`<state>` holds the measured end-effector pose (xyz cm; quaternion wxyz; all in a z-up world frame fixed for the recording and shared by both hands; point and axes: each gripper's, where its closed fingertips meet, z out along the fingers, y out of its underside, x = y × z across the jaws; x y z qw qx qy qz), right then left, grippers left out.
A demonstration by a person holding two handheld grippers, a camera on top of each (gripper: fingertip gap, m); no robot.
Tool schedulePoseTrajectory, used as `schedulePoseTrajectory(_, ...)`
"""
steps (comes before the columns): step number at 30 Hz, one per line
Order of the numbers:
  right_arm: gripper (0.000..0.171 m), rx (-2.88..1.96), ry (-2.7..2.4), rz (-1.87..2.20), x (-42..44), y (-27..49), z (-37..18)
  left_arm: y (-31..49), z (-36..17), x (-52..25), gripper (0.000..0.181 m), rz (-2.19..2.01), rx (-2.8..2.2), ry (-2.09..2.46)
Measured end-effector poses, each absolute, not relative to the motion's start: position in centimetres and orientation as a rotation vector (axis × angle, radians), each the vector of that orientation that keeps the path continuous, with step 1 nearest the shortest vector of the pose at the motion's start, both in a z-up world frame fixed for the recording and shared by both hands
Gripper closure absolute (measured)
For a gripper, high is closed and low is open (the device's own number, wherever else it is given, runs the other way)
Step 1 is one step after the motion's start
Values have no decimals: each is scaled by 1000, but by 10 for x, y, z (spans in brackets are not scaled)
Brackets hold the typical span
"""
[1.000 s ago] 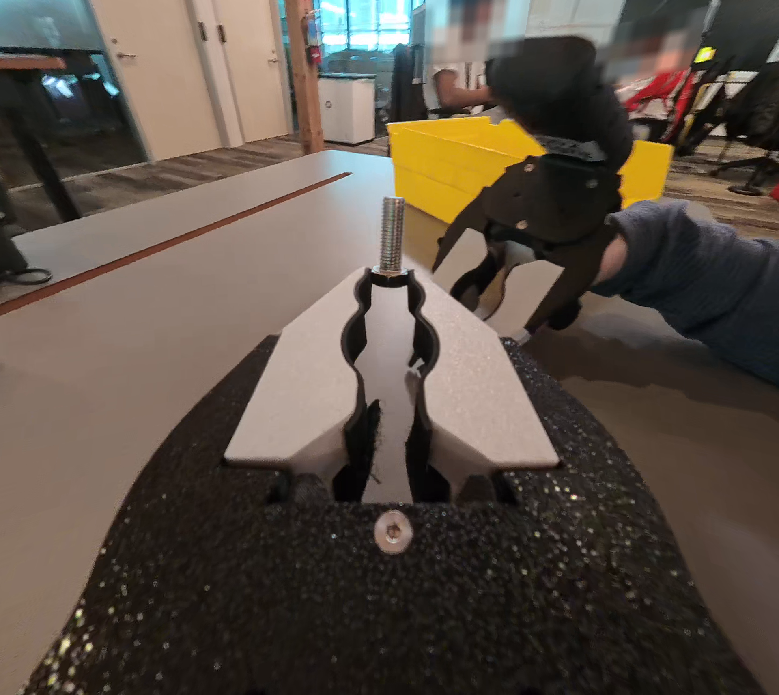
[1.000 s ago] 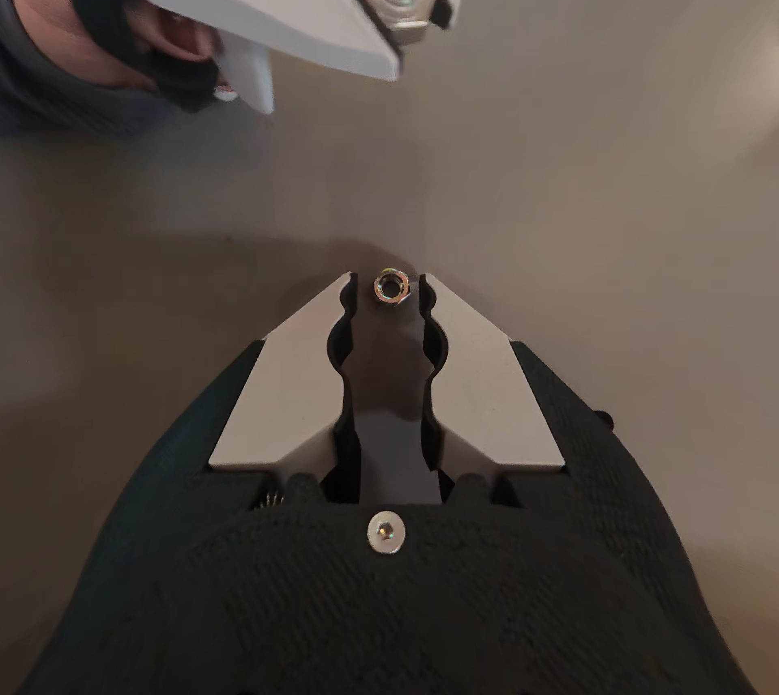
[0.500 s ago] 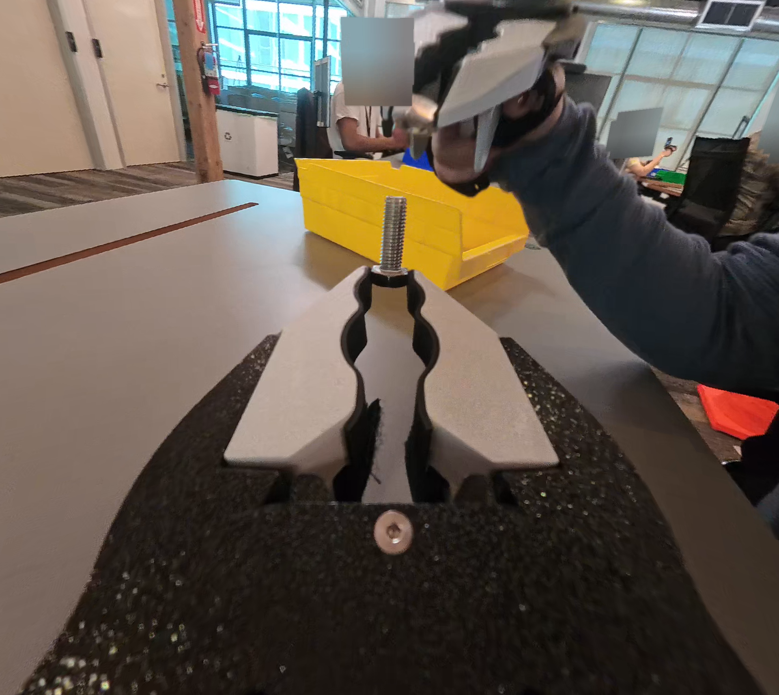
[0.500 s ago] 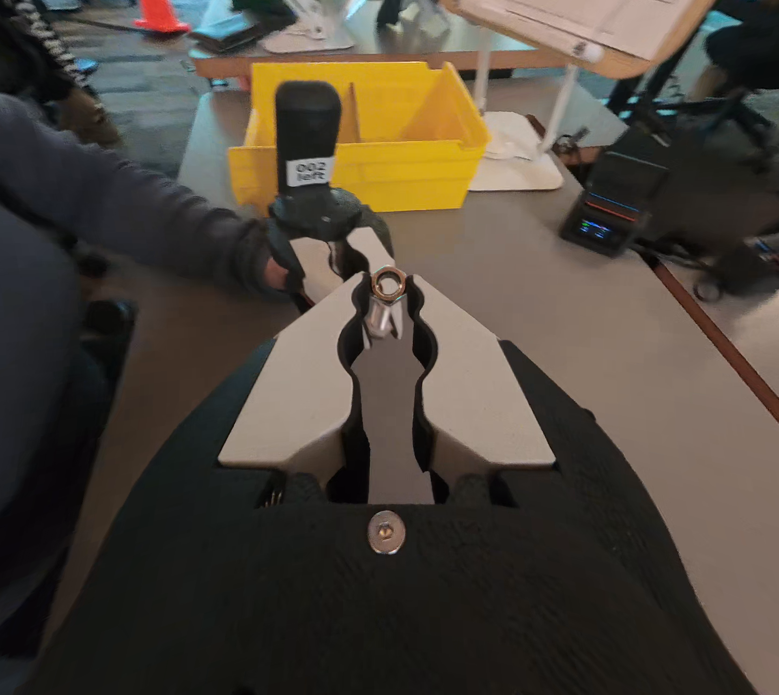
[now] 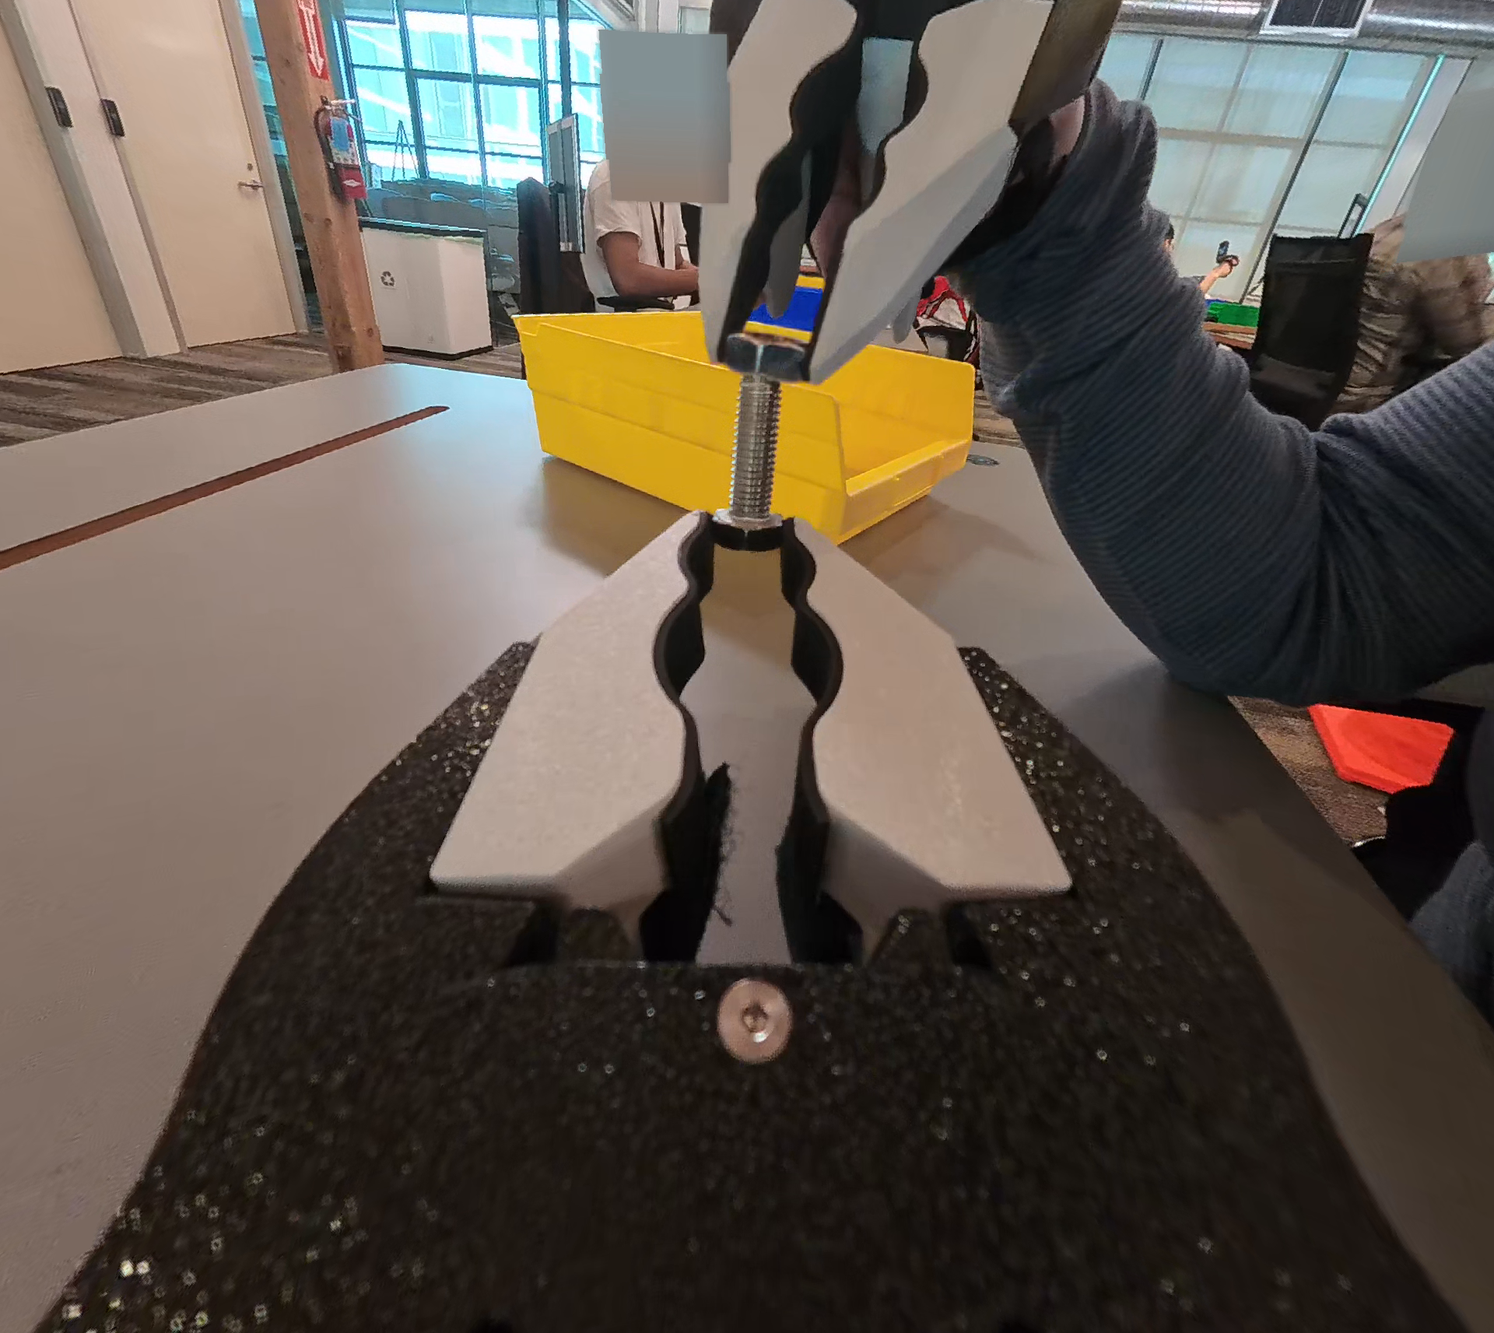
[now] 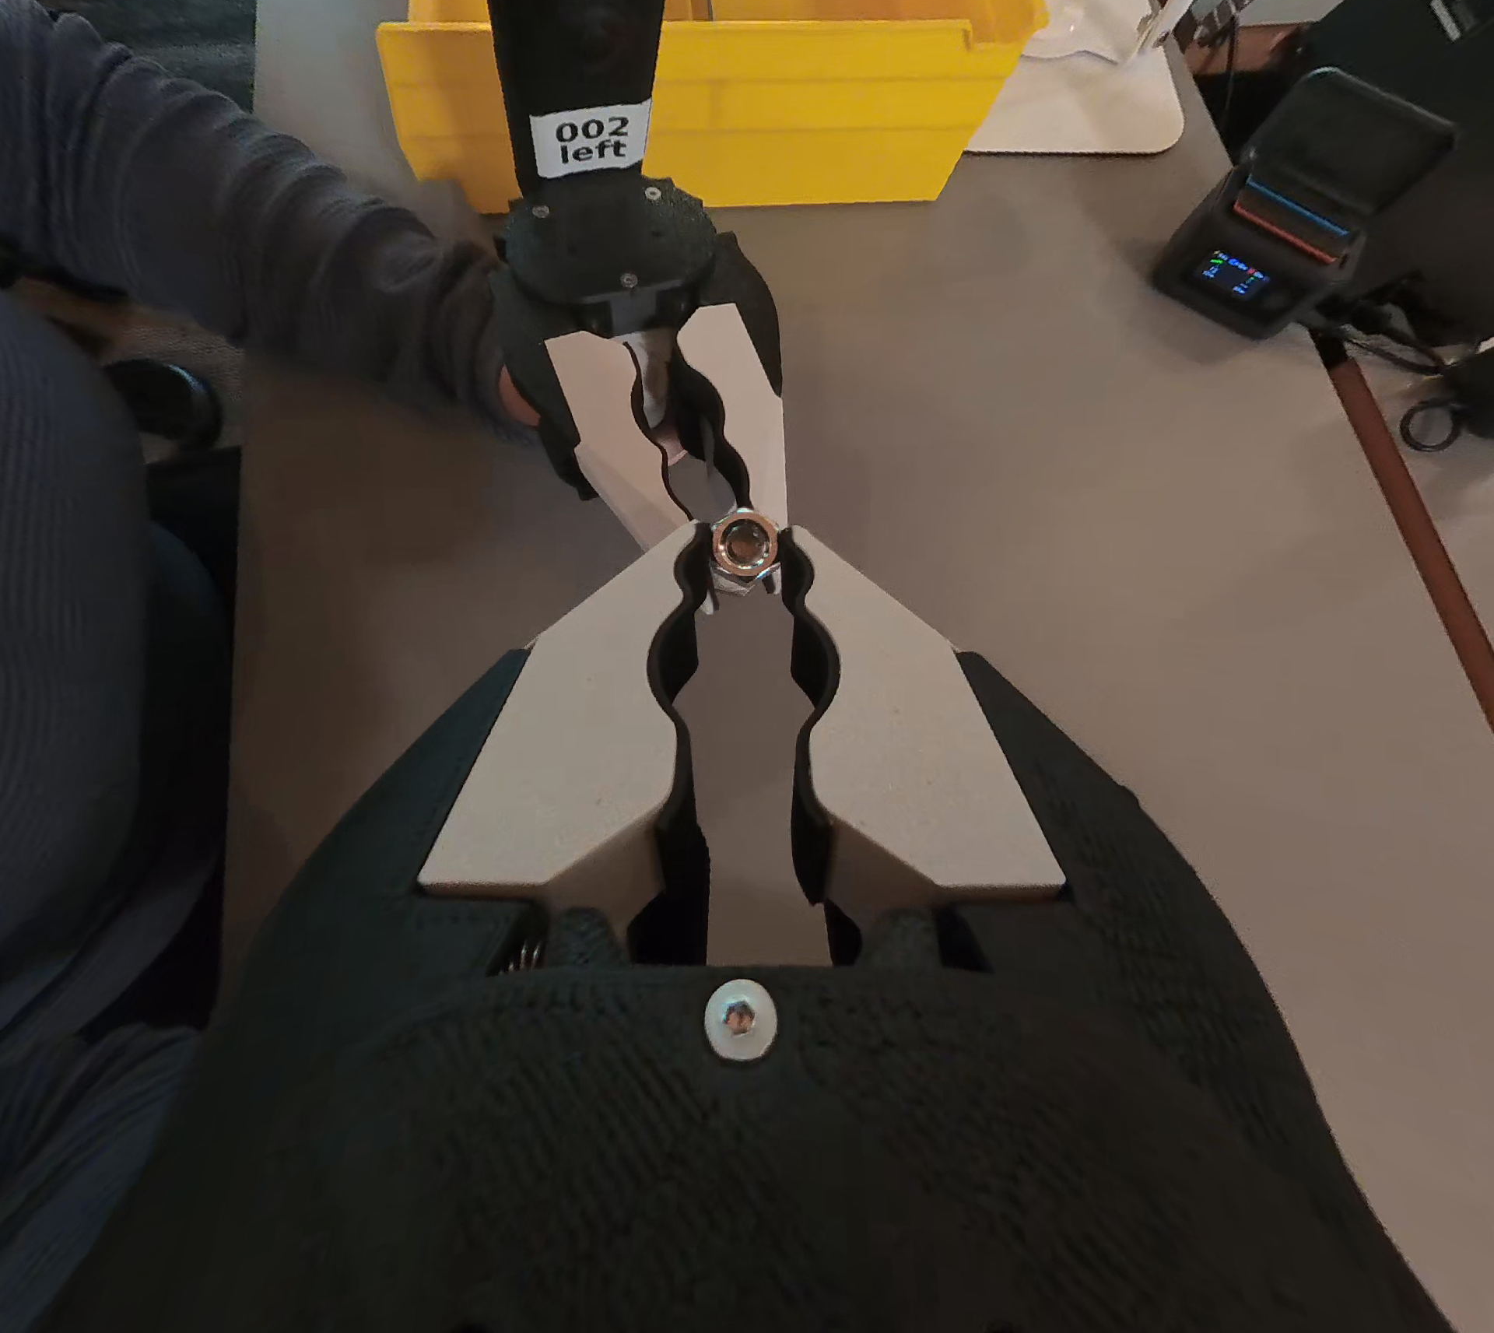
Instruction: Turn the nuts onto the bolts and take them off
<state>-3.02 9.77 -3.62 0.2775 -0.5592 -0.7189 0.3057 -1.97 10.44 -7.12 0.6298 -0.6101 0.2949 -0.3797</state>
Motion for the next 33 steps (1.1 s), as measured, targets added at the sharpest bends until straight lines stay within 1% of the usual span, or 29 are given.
schedulePoseTrajectory(13, 155, -1526, -1909, 837, -36, 95, -39, 102, -69, -19, 167, -907, -1391, 661)
schedulePoseTrajectory(17, 132, -1487, -1850, 883, -41, 95, -25, 104, -69, -20, 167, -910, -1395, 648)
schedulePoseTrajectory(19, 124, -1473, -1798, 873, -42, 100, -18, 104, -68, -21, 167, -916, -1392, 637)
schedulePoseTrajectory(23, 95, -1344, -1533, 836, -50, 123, 0, 109, -64, -30, 167, -925, -1378, 574)
schedulePoseTrajectory(24, 92, -1264, -1456, 875, -54, 122, 2, 111, -63, -33, 167, -921, -1376, 553)
schedulePoseTrajectory(29, 93, -1086, -1196, 979, -41, 113, -24, 114, -62, -37, 167, -907, -1376, 525)
schedulePoseTrajectory(33, 104, -1129, -1202, 1127, -49, 102, -32, 114, -68, -31, 167, -891, -1404, 570)
